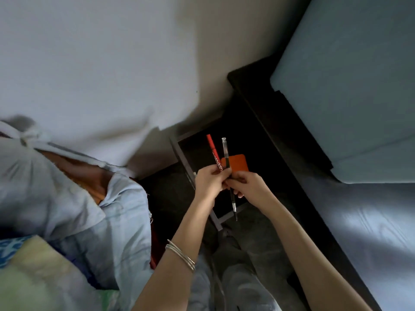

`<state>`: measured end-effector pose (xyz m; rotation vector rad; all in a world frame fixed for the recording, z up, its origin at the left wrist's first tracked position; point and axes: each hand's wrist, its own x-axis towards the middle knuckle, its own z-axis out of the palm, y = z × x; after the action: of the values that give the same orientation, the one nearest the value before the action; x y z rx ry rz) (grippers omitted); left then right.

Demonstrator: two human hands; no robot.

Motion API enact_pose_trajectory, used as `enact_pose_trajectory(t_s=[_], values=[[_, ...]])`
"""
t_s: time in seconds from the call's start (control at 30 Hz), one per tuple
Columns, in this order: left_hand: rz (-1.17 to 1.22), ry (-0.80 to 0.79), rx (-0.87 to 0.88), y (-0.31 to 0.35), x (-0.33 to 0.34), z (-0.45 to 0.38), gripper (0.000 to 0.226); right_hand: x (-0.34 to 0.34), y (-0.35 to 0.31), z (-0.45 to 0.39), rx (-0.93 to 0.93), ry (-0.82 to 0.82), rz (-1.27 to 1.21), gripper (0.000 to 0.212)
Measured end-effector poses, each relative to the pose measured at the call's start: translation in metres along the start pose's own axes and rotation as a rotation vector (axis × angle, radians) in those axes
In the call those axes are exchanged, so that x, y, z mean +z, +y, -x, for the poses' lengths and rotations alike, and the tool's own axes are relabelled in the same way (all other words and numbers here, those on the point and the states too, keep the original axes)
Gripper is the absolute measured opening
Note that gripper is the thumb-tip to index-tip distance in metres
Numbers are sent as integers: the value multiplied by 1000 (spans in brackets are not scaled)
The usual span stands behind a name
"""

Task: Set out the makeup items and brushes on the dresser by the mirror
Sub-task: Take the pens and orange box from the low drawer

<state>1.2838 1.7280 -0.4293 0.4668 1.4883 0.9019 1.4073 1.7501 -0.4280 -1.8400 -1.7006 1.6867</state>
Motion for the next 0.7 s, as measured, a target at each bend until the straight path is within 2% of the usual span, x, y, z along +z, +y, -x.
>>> enact_pose_trajectory(t_s=[0.07, 0.2, 0.3, 0.43, 0.6, 0.7], values=[[55, -76, -30, 8, 8, 16, 9, -14, -1, 24, 18, 73, -56, 8], [-47, -197, -46, 16, 33, 41, 19, -40, 6, 74, 64, 209, -133, 6], [-199, -353, -39, 27, 64, 64, 22, -58, 17, 108, 105, 266, -216, 14], [-445, -517, -46, 25, 115, 85, 24, -81, 51, 148, 208, 366, -309, 15], [-636, -606, -50, -9, 190, 99, 21, -114, 114, 183, 341, 463, -393, 14], [-809, -559, 55, -40, 237, 100, 21, -140, 156, 193, 385, 528, -431, 18]])
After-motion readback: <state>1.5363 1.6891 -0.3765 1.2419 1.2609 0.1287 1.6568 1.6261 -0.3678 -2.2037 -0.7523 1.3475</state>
